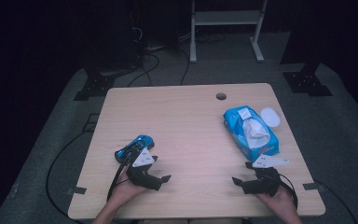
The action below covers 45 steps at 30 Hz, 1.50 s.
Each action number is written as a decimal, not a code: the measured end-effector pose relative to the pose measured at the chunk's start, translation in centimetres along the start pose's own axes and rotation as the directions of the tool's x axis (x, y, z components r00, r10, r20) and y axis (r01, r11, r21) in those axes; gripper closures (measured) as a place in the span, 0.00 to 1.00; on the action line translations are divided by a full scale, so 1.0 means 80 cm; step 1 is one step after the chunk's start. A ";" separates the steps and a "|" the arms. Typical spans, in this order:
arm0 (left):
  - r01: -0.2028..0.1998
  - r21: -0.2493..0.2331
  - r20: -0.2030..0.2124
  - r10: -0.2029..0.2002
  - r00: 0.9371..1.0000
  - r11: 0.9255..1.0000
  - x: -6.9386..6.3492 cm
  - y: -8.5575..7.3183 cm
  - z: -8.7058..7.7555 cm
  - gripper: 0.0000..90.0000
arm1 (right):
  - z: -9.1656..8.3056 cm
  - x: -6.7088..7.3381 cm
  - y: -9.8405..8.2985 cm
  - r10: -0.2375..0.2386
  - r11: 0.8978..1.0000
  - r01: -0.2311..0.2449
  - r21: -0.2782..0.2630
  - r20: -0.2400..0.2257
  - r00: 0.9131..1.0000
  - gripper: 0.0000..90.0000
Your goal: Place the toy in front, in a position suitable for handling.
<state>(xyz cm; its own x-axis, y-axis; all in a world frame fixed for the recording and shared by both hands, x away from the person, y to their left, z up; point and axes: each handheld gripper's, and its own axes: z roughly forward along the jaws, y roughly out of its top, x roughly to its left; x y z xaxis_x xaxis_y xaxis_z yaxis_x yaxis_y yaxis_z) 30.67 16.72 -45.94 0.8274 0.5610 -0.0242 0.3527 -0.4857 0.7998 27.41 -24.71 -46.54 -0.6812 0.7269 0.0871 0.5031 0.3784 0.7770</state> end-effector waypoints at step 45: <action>0.040 0.069 -0.207 -0.025 0.978 0.997 0.118 0.022 -0.042 0.10 | -0.003 0.004 0.001 0.000 1.000 -0.001 -0.004 -0.005 1.000 0.19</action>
<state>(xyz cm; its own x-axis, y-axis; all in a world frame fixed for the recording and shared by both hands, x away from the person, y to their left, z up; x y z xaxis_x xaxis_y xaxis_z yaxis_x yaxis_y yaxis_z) 37.62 23.41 -42.79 0.7101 0.6995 0.0803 0.4152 -0.5081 0.7546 27.09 -24.57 -46.33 -0.6837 0.7242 0.0906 0.5011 0.3755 0.7797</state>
